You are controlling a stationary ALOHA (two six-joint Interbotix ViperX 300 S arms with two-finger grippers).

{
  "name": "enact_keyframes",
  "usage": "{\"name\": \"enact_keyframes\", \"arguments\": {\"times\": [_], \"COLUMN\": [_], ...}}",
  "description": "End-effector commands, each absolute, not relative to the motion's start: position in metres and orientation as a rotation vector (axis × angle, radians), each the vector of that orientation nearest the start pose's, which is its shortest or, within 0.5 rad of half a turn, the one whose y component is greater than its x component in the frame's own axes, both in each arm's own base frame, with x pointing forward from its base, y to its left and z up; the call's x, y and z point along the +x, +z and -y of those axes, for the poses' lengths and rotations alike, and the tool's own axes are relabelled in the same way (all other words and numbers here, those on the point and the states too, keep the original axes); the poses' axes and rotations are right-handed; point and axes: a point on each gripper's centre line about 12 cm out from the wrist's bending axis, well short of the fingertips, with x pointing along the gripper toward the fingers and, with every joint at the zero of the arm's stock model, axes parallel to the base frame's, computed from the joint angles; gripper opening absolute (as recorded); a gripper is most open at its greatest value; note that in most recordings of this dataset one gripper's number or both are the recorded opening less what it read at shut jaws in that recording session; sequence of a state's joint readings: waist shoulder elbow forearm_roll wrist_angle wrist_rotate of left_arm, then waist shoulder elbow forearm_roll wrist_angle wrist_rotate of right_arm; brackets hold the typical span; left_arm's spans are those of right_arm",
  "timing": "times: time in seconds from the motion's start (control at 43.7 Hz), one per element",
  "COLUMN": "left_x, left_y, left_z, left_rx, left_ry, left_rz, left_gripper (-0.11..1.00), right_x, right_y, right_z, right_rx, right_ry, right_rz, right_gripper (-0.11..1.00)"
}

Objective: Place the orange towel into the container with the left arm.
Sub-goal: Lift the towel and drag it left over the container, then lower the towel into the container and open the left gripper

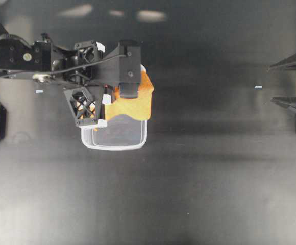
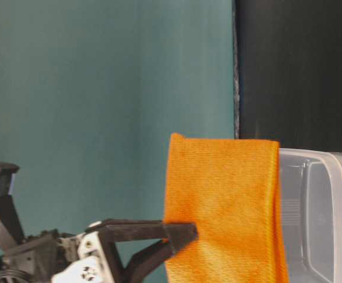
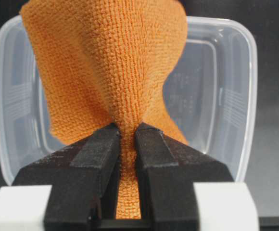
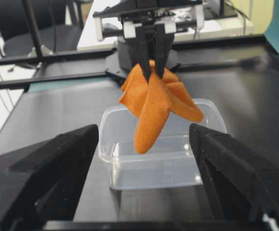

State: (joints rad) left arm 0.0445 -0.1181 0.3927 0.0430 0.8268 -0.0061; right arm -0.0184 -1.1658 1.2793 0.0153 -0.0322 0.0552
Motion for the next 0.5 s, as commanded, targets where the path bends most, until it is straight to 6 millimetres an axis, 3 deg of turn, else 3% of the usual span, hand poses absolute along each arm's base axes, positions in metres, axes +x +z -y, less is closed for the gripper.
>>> {"name": "enact_keyframes", "arguments": {"times": [0.0, 0.114, 0.366, 0.435, 0.48], "left_x": [0.364, 0.365, 0.368, 0.365, 0.362], "left_y": [0.249, 0.245, 0.253, 0.261, 0.265], "left_z": [-0.021, -0.022, -0.021, -0.018, -0.016], "left_rx": [0.011, 0.003, 0.016, 0.016, 0.018], "left_ry": [0.060, 0.067, 0.058, 0.052, 0.050], "left_rz": [-1.077, -1.088, -1.033, -0.991, -0.964], "left_gripper": [0.07, 0.12, 0.80, 0.88, 0.86], "right_x": [0.165, 0.165, 0.165, 0.165, 0.165], "right_y": [0.260, 0.260, 0.260, 0.259, 0.259], "right_z": [0.003, 0.003, 0.003, 0.003, 0.003], "right_rx": [0.076, 0.076, 0.076, 0.074, 0.076], "right_ry": [-0.023, -0.023, -0.023, -0.023, -0.023], "right_rz": [-0.070, -0.070, -0.065, -0.067, -0.067], "right_gripper": [0.74, 0.74, 0.74, 0.74, 0.74]}}
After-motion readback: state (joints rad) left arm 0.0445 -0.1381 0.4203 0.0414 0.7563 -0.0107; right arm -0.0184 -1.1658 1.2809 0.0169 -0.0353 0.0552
